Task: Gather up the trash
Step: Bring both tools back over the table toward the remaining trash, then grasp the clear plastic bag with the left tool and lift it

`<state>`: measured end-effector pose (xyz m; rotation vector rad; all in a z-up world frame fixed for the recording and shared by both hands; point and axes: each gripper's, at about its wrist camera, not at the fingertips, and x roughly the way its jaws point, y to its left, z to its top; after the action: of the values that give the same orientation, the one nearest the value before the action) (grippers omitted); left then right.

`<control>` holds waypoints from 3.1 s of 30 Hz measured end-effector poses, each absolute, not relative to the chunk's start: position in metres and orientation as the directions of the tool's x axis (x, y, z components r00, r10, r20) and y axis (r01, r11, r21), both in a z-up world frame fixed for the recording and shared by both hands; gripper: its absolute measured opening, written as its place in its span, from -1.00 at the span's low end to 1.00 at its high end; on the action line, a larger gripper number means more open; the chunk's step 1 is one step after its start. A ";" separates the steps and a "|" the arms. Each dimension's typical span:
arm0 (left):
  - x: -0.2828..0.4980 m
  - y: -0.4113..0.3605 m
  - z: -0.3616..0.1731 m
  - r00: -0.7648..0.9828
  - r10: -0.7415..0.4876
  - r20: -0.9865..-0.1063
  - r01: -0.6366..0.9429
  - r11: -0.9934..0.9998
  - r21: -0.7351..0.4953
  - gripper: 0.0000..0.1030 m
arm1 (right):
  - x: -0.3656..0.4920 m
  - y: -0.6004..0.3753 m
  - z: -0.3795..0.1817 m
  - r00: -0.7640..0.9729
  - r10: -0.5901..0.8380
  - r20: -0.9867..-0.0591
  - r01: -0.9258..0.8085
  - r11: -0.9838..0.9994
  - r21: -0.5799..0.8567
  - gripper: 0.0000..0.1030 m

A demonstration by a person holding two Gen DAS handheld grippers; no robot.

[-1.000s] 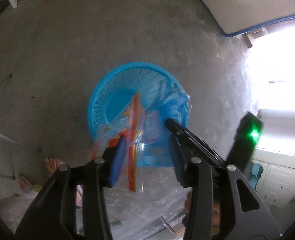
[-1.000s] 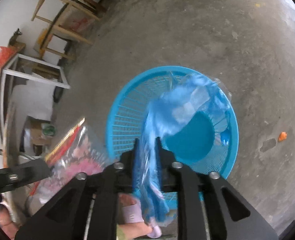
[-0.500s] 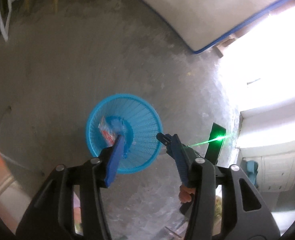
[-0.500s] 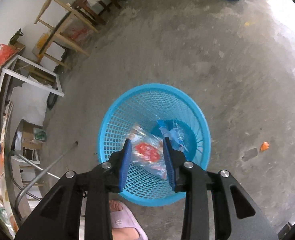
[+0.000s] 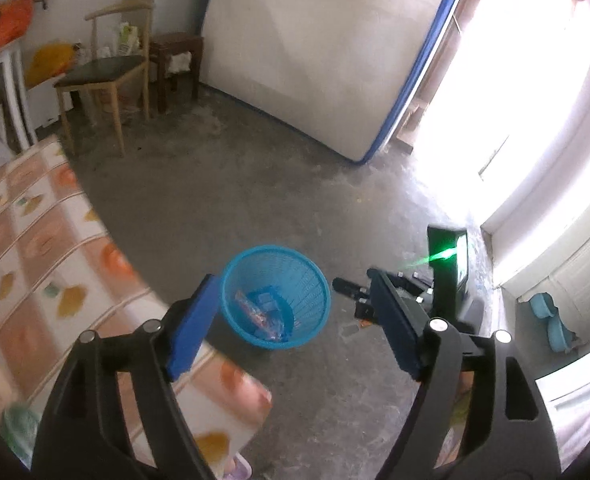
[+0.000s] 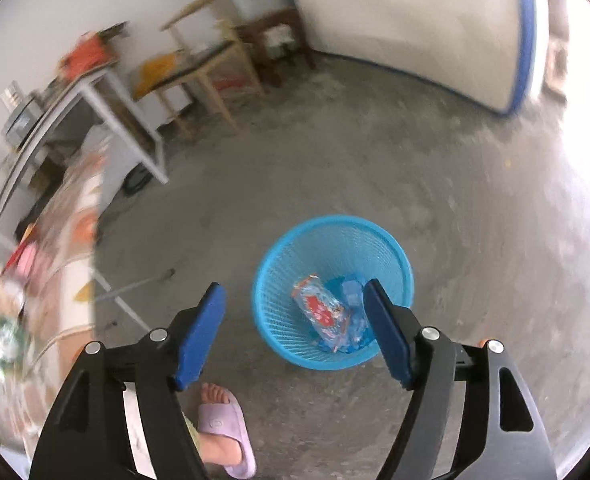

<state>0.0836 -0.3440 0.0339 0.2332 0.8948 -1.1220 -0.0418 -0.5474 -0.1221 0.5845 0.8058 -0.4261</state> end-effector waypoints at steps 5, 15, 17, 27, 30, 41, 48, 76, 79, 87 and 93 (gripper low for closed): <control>0.081 -0.278 0.042 0.238 -0.685 -0.689 0.838 0.503 -0.212 0.54 | -0.029 -0.510 -0.072 0.694 -0.083 -0.715 0.436 0.839 0.326 0.46; 0.086 -0.144 0.028 0.500 -0.597 -0.628 0.695 0.709 -0.120 0.55 | 0.029 -0.409 -0.002 0.760 0.139 -0.635 0.116 0.932 0.343 0.48; 0.087 -0.119 0.027 0.553 -0.564 -0.613 0.647 0.754 -0.109 0.55 | 0.043 -0.386 0.006 0.756 0.211 -0.620 0.041 0.929 0.367 0.48; 0.117 -0.032 0.016 0.695 -0.428 -0.577 0.464 0.881 -0.095 0.55 | 0.127 -0.289 0.021 0.618 0.572 -0.540 -0.185 0.773 0.607 0.48; 0.134 -0.021 0.013 0.697 -0.419 -0.583 0.445 0.889 -0.106 0.55 | 0.149 -0.269 0.018 0.568 0.634 -0.525 -0.191 0.722 0.665 0.48; 0.186 -0.031 0.021 0.677 -0.436 -0.592 0.591 0.802 0.086 0.68 | 0.206 -0.247 0.005 0.497 0.699 -0.515 -0.116 0.641 0.758 0.48; 0.223 -0.069 0.006 0.574 -0.421 -0.702 0.748 0.619 0.240 0.70 | 0.211 -0.259 -0.004 0.521 0.681 -0.516 -0.089 0.644 0.760 0.48; 0.214 -0.087 -0.005 0.557 -0.313 -0.769 0.801 0.446 0.399 -0.54 | 0.208 -0.287 -0.039 0.524 0.707 -0.474 -0.052 0.583 0.811 0.48; 0.205 -0.082 0.003 0.580 -0.325 -0.748 0.787 0.462 0.409 -0.59 | 0.204 -0.289 -0.038 0.528 0.705 -0.474 -0.051 0.583 0.811 0.48; 0.201 -0.051 0.040 0.659 -0.384 -0.647 0.698 0.633 0.335 -0.67 | 0.205 -0.286 -0.040 0.519 0.716 -0.467 -0.051 0.571 0.819 0.48; 0.212 -0.002 0.060 0.725 -0.382 -0.574 0.535 0.837 0.119 -0.69 | 0.215 -0.274 -0.046 0.473 0.727 -0.498 -0.036 0.581 0.813 0.48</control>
<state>0.2121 -0.0017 0.0604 0.2865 0.5645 -0.5131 0.2149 -0.2744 -0.0459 0.8348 0.9748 0.5398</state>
